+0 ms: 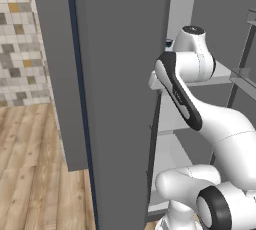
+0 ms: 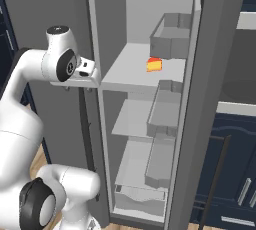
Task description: Pick the cheese from the fridge and the cheese grater from the cabinet and place them next to the salad bowl.
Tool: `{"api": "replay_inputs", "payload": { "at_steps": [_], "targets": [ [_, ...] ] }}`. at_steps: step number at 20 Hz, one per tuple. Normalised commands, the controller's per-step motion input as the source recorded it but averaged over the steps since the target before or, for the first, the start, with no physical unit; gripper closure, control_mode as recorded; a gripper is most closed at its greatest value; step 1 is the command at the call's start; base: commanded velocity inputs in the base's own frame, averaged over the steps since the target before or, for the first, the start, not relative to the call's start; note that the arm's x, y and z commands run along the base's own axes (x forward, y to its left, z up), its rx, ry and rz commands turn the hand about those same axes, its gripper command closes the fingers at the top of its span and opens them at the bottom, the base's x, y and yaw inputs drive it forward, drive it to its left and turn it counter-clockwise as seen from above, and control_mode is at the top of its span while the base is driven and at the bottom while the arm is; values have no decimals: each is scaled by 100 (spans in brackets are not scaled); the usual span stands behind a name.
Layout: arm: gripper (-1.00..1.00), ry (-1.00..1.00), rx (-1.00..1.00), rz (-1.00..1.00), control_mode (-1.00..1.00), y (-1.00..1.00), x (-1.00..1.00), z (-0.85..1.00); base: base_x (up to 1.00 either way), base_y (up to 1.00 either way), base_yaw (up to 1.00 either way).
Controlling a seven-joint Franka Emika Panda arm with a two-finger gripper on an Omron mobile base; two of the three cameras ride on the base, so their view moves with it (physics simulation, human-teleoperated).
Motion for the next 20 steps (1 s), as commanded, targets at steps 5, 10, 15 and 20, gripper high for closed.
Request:
{"api": "replay_inputs", "payload": {
  "at_steps": [5,10,15,20],
  "targets": [
    [-100,0,0,0,-100,0,0,0,0,0,0],
    [-100,0,0,0,-100,0,0,0,0,0,0],
    [-100,0,0,0,-100,0,0,0,0,0,0],
    [-100,0,0,0,-100,0,0,0,0,0,0]
  ]
}}
